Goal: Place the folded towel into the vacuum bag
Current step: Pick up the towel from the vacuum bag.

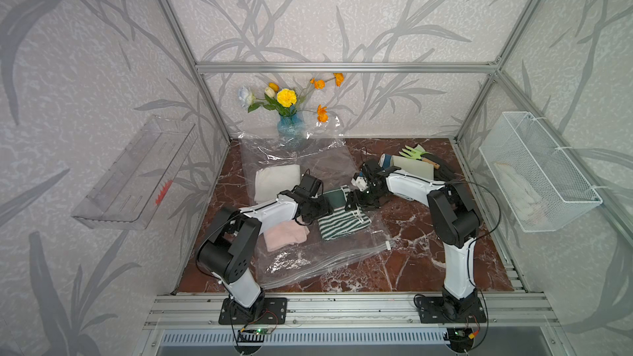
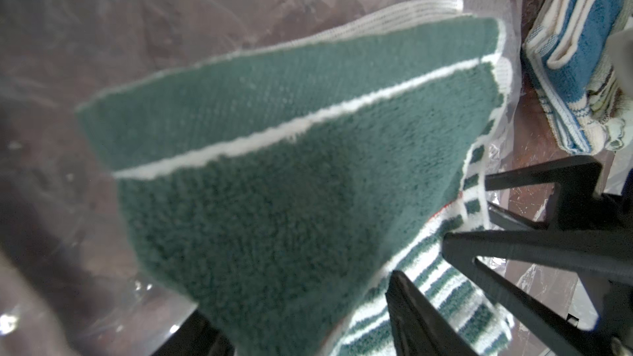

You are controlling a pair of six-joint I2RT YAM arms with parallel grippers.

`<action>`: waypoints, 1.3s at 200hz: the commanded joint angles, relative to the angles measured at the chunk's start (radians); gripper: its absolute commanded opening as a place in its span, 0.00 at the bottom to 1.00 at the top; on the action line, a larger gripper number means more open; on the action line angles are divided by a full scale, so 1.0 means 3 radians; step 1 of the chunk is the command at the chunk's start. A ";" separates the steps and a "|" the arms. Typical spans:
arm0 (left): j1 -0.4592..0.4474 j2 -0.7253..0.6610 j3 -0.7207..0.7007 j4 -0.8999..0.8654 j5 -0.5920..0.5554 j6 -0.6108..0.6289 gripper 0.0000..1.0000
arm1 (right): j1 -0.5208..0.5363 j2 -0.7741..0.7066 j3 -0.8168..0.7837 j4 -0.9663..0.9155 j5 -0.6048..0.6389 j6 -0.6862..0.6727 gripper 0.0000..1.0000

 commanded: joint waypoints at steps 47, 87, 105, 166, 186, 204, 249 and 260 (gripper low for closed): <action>0.0003 -0.0114 -0.0167 0.0274 0.0096 0.0008 0.66 | 0.0527 -0.0283 0.0446 -0.0751 0.1547 -0.0284 0.10; 0.0025 -0.0010 -0.0350 0.0730 0.0276 -0.0174 0.56 | 0.0918 0.0011 0.0946 -0.1063 0.2086 -0.0277 0.04; 0.0026 0.0011 -0.0429 0.1006 0.0360 -0.0313 0.49 | 0.1020 0.0072 0.1032 -0.0964 0.1970 -0.0121 0.03; 0.0110 -0.0087 -0.0673 0.1322 0.0510 -0.0463 0.38 | 0.1085 0.0078 0.0529 -0.0129 0.1375 0.0386 0.11; 0.0178 -0.0160 -0.0745 0.1230 0.0490 -0.0407 0.38 | 0.1066 0.0100 0.0273 0.0148 0.1214 0.0311 0.28; 0.0228 -0.0198 -0.0779 0.1163 0.0513 -0.0354 0.38 | 0.1094 0.0086 0.0084 0.0364 0.1155 0.0239 0.40; 0.0415 -0.0501 -0.0739 0.0656 0.0492 -0.0182 0.38 | 0.1117 0.0181 -0.0151 0.0520 0.1115 0.0052 0.68; 0.0463 -0.0635 -0.0719 0.0508 0.0440 -0.0110 0.39 | 0.1117 0.0191 -0.0190 0.0546 0.1100 -0.0005 0.72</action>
